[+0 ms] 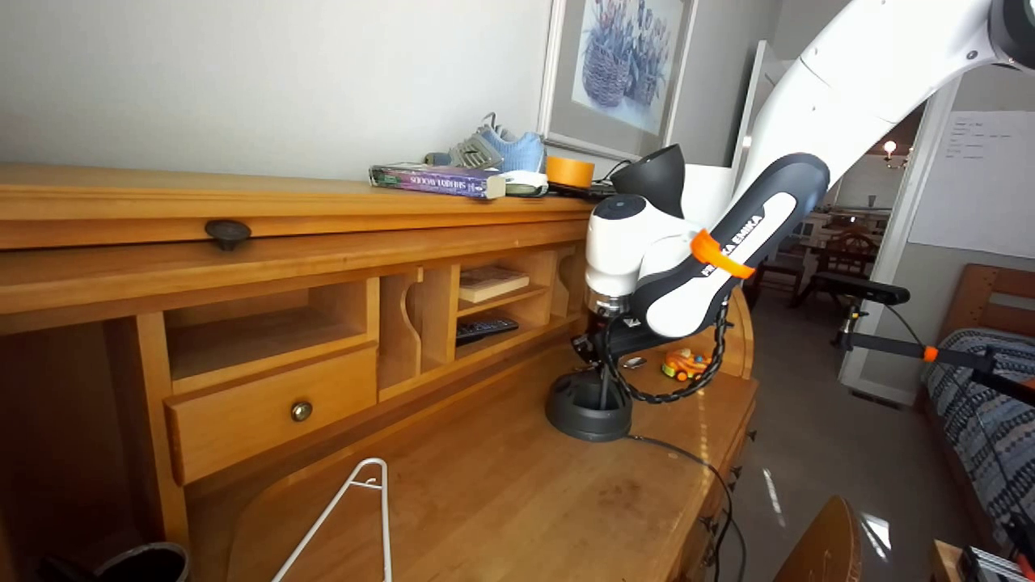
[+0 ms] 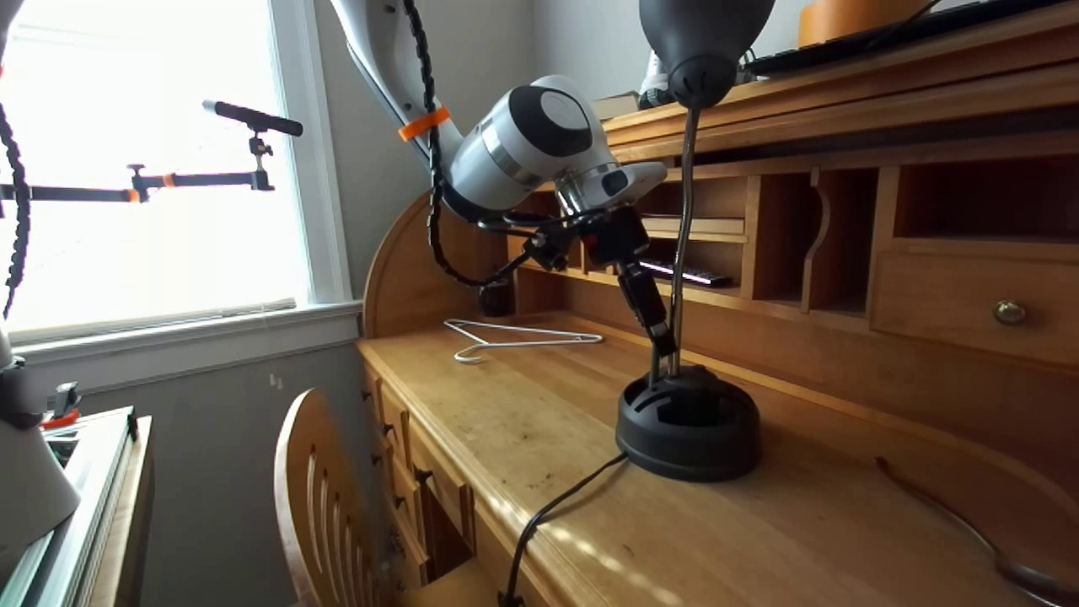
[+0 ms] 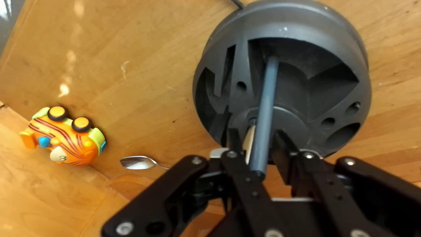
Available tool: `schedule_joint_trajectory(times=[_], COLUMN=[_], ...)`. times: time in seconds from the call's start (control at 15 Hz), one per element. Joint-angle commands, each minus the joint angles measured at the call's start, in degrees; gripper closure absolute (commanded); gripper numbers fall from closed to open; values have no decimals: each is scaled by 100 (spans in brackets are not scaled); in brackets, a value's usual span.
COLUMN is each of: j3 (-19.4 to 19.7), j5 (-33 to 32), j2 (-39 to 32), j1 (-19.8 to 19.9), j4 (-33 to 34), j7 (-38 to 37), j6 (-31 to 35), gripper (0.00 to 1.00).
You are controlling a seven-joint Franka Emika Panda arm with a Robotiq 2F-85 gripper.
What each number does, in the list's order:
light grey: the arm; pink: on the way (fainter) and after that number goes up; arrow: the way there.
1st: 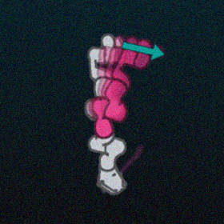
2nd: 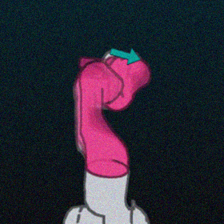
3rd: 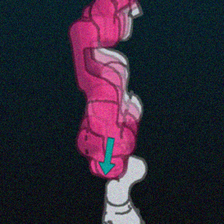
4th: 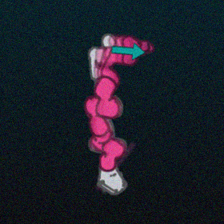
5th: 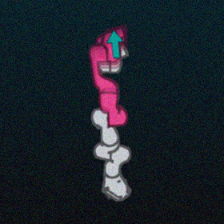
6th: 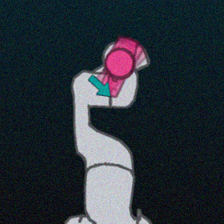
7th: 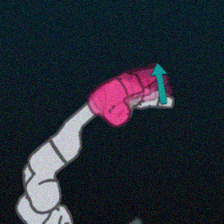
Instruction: Put the pen from the lamp in the sneaker then put the sneaker on the desktop.
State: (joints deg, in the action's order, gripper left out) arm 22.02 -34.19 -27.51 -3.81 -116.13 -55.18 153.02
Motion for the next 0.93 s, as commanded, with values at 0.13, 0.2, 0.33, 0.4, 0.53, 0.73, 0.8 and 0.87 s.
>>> schedule_joint_trajectory(times=[0.13, 0.2, 0.33, 0.4, 0.53, 0.73, 0.8, 0.87], j3=[71, 72, 72, 64, 35, 6, 3, -2], j5=[-17, -18, -22, -15, 18, 37, 35, 36], j2=[-47, -51, -38, -27, -3, 31, 35, 40], j1=[-85, -83, -88, -86, -75, -78, -83, -85], j4=[27, 26, 19, 8, -11, -46, -52, -58], j7=[-160, -178, -205, -192, -158, -122, -123, -118], j6=[10, 17, -8, -11, -17, -19, -17, -17], gripper=[95, 94, 54, 49, 34, 62, 58, 61])
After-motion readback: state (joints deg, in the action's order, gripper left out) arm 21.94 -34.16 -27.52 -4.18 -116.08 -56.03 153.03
